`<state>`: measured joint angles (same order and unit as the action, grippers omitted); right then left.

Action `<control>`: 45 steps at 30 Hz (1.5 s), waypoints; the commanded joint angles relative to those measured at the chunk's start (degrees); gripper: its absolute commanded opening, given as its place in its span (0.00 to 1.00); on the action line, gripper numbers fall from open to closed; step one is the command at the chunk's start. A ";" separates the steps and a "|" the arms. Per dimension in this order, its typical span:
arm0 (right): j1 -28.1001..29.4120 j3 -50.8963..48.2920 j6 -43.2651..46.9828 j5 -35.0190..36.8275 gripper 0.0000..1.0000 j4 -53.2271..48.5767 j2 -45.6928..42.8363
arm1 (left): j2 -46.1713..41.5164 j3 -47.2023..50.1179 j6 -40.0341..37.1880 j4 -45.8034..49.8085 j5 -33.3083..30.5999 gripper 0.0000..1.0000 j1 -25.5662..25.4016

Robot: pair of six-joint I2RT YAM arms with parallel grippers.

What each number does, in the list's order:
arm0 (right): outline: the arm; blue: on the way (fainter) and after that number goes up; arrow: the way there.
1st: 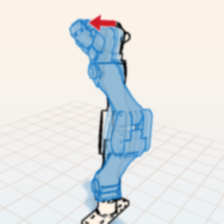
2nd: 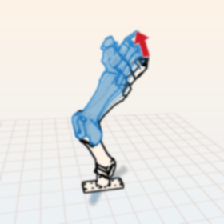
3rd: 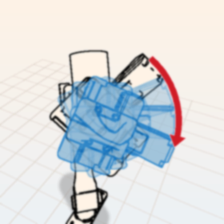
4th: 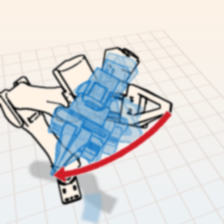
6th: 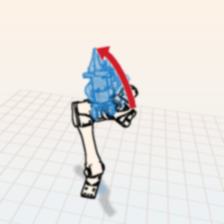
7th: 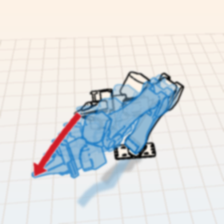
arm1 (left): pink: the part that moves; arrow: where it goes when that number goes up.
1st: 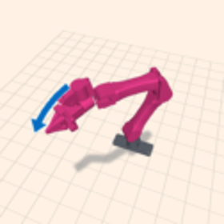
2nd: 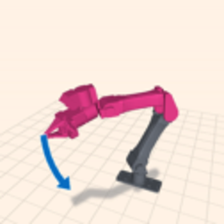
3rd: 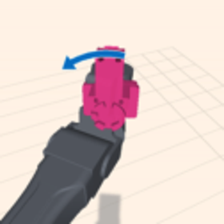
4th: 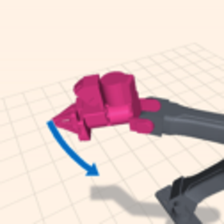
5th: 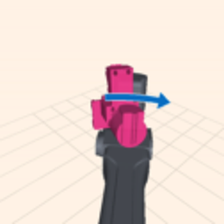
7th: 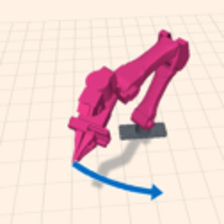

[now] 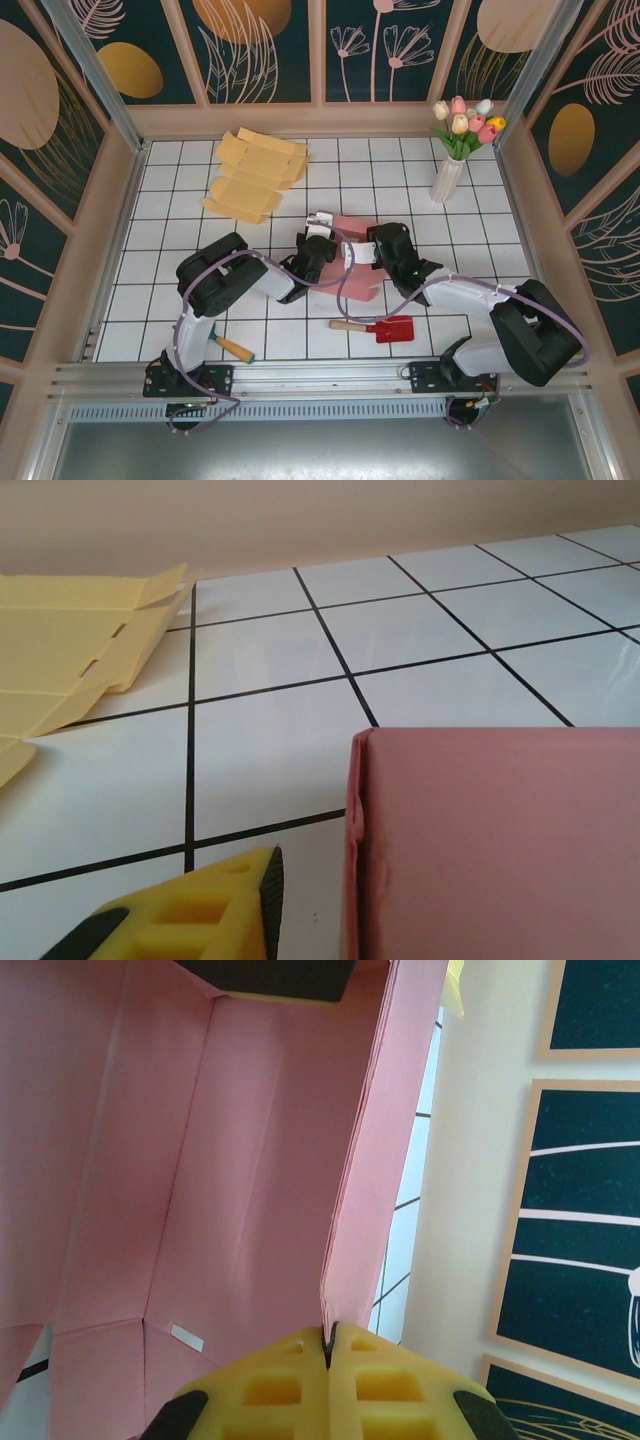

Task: Fold the paper box

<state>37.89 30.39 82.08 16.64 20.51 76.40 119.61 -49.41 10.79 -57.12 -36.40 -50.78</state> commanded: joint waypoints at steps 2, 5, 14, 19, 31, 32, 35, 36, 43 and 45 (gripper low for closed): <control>0.33 0.01 -1.42 -0.26 0.00 -3.84 0.72 | 3.83 -2.08 0.97 1.08 -1.62 0.30 0.78; 0.33 0.02 -1.50 -0.37 0.00 -3.95 0.77 | 4.81 -3.15 1.82 1.14 -2.02 0.30 0.80; 0.30 0.09 -1.62 0.04 0.00 -3.84 0.77 | 5.45 -5.75 3.76 7.23 -11.13 0.04 0.77; 0.34 0.15 -1.73 0.26 0.00 -3.63 0.77 | 6.24 -7.98 4.81 11.66 -19.25 0.01 0.79; 0.17 0.60 -2.19 -0.21 0.00 -3.46 1.81 | -0.77 -1.36 3.97 5.87 -3.38 0.34 0.85; 0.17 0.57 -2.22 -0.24 0.00 -3.55 1.87 | -1.78 -0.44 4.20 5.40 -2.01 0.36 0.78; 0.17 0.66 -2.21 -0.19 0.00 -3.73 1.87 | -4.68 1.86 5.18 4.75 1.32 0.37 0.82; 0.17 0.65 -2.19 -0.13 0.00 -3.79 1.78 | -5.65 2.84 5.46 4.47 2.40 0.38 0.86; 0.42 0.55 -2.37 -0.36 0.00 -3.99 1.56 | -6.27 2.66 2.49 5.53 3.89 0.41 0.78; 0.64 0.42 -2.54 -0.47 0.00 -3.99 1.56 | -4.38 0.69 1.74 6.36 3.76 0.40 0.79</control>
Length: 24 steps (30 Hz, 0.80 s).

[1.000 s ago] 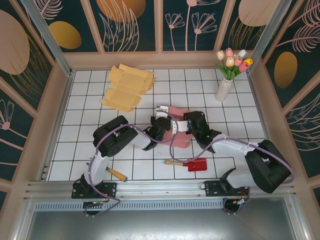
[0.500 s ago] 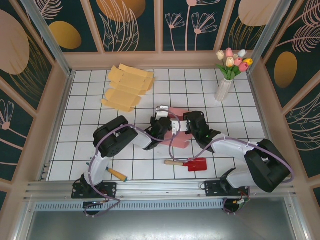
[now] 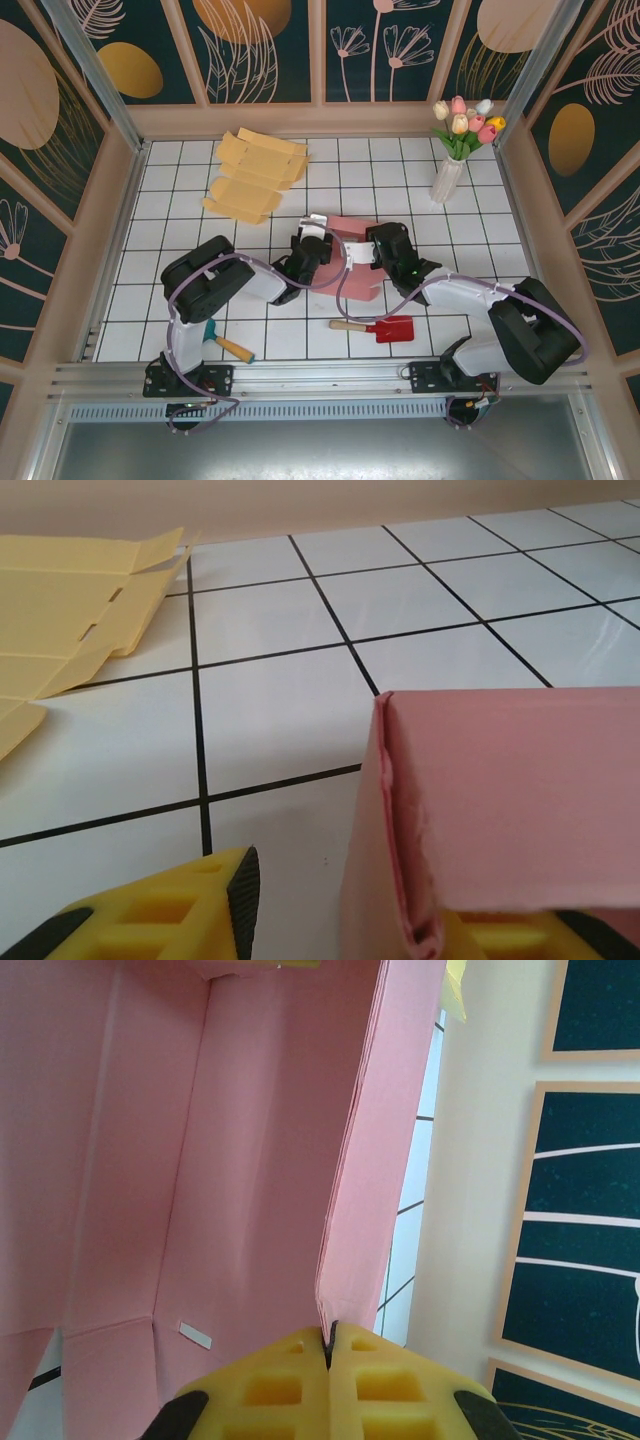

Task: Fold the paper box

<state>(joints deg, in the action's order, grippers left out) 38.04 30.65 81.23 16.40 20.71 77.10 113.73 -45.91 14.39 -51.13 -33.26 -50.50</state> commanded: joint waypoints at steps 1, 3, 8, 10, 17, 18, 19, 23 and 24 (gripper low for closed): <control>0.50 0.14 -1.82 -0.35 0.00 -4.23 0.85 | 2.28 -3.64 -2.05 0.60 0.42 0.39 0.50; 0.63 0.02 -1.95 -0.70 0.00 -4.34 0.86 | 4.03 -5.33 -2.09 0.86 -0.60 0.36 0.49; 0.63 0.28 -2.04 -1.09 0.00 -4.59 0.76 | 6.51 -7.43 -2.33 1.14 -4.66 0.09 0.49; 0.63 0.29 -2.28 -1.19 0.00 -4.32 0.68 | 6.91 -7.48 -2.69 0.96 -5.56 0.04 0.49; 0.67 2.61 -6.31 -3.78 0.00 -6.73 -0.17 | 8.11 -6.39 -5.48 -2.42 -6.24 0.00 0.49; 0.63 2.96 -6.88 -4.12 0.03 -6.98 -0.43 | 8.30 -6.34 -5.79 -2.96 -6.31 0.00 0.50; 0.63 3.10 -7.35 -4.54 0.11 -6.87 -0.92 | 8.48 -6.18 -6.28 -3.71 -6.38 0.00 0.54; 0.63 4.46 -9.17 -6.92 0.21 -9.75 -3.51 | 9.28 -6.40 -7.41 -4.80 -7.12 0.00 0.51; 0.64 4.99 -9.69 -7.48 0.24 -10.93 -4.04 | 9.55 -6.60 -7.68 -4.94 -7.14 0.00 0.49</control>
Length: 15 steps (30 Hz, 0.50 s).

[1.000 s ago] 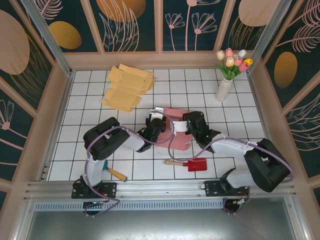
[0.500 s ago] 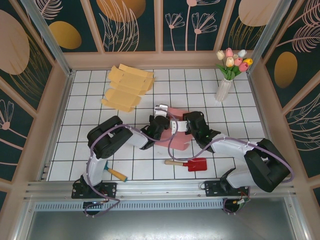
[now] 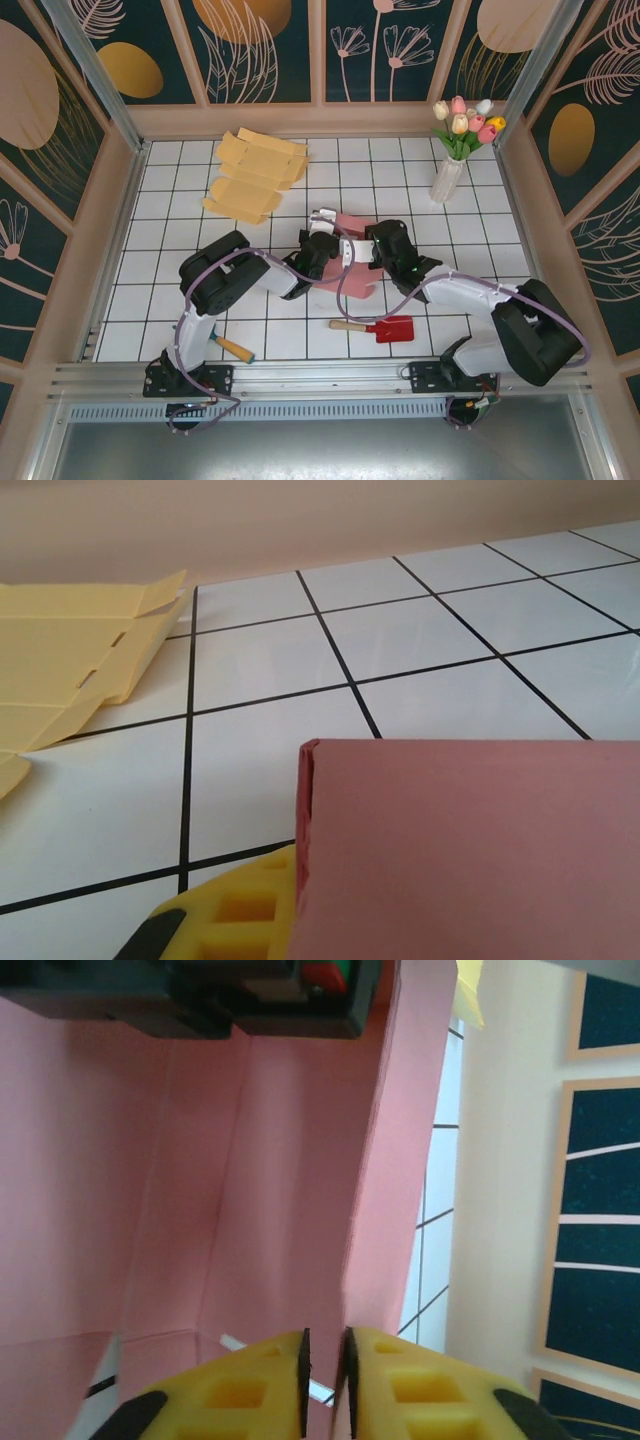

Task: Fold the paper box

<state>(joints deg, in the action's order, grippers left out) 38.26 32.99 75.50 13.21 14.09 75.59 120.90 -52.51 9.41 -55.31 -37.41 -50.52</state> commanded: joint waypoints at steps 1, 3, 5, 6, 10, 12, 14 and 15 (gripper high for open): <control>0.50 3.39 -4.74 -5.10 0.27 -6.10 -3.29 | 2.60 -0.24 -2.88 -0.72 -3.09 0.00 0.53; 0.50 4.73 -6.41 -6.66 0.32 -8.93 -4.82 | 3.14 -0.70 -3.29 -0.95 -3.36 0.00 0.51; 0.50 5.62 -9.36 -8.11 0.35 -10.64 -7.01 | 3.54 -1.22 -3.52 -1.07 -4.56 0.00 0.55; 0.50 6.12 -11.64 -8.80 0.36 -10.96 -8.20 | 3.62 -1.36 -3.66 -1.12 -5.06 0.00 0.57; 0.68 9.80 -30.15 -8.46 0.37 -8.98 -12.28 | 3.33 -0.65 -4.54 -2.75 -5.03 0.00 0.60; 0.64 11.90 -42.80 -7.38 0.38 -8.30 -13.26 | 3.76 -0.64 -5.04 -3.43 -4.79 0.00 0.71; 0.59 12.28 -59.64 -0.77 0.38 -5.38 -13.77 | 3.88 -0.16 -5.27 -4.63 -4.88 0.00 0.69; 0.52 12.12 -67.52 3.36 0.39 -4.88 -13.76 | 3.82 0.12 -5.23 -5.05 -4.66 0.00 0.77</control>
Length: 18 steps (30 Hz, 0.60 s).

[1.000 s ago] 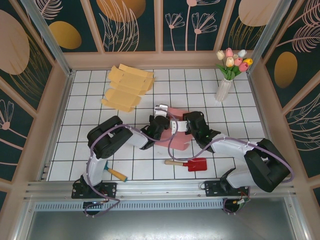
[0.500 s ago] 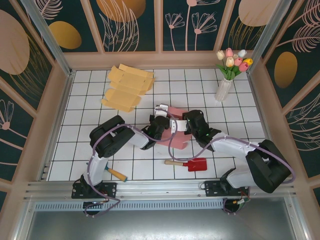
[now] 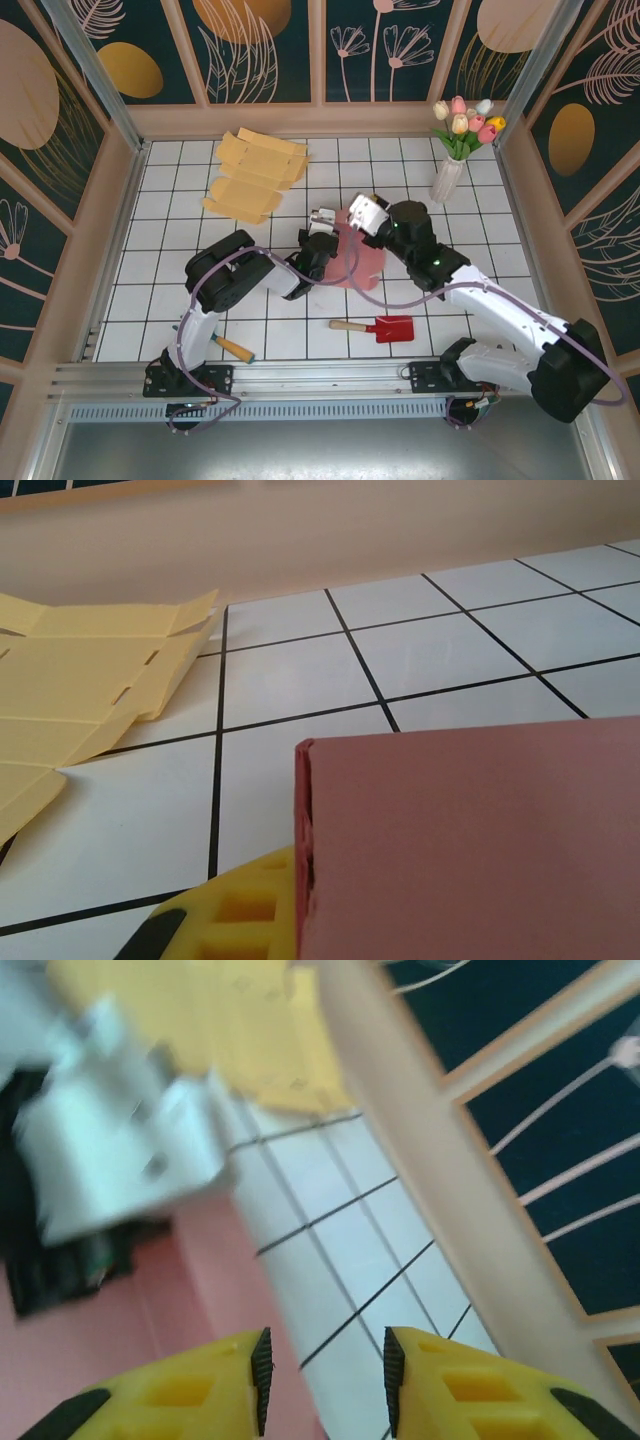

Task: Fold the paper box

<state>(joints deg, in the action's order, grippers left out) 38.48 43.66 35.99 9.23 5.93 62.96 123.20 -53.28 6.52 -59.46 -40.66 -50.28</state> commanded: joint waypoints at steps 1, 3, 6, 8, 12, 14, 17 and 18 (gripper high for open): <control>0.09 1.05 -36.02 10.62 0.42 2.99 -1.09 | 1.43 1.16 -2.47 -1.32 -0.90 0.00 0.63; -1.36 -0.30 -50.07 11.09 0.46 1.38 -0.64 | 1.33 1.32 -2.49 -1.15 -0.02 0.00 0.80; -4.18 -1.96 -62.55 6.42 0.47 0.04 0.76 | 1.32 1.51 -2.49 -1.27 1.18 0.00 0.98; -5.85 -3.30 -66.89 2.95 0.48 1.13 1.89 | 1.61 1.58 -2.48 -1.88 1.30 0.00 1.11; -6.49 -6.83 -69.69 -0.51 0.48 6.78 3.02 | 1.71 1.57 -2.12 -1.91 1.42 0.00 1.23; -6.66 -9.34 -70.50 -1.65 0.48 10.47 4.05 | 1.70 1.51 -1.70 -1.56 1.58 0.00 1.40; -6.77 -11.13 -70.71 -3.84 0.48 13.80 7.08 | 1.57 1.66 -1.05 -1.77 1.99 0.00 1.59; -6.80 -11.39 -70.77 -4.84 0.48 14.59 8.07 | 1.53 1.84 -0.80 -1.88 2.23 0.00 1.75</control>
<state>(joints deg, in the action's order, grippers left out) 31.94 33.50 -31.03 8.23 13.74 68.88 123.42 -52.60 5.80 -61.39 -38.98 -49.41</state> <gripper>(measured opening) 0.481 0.097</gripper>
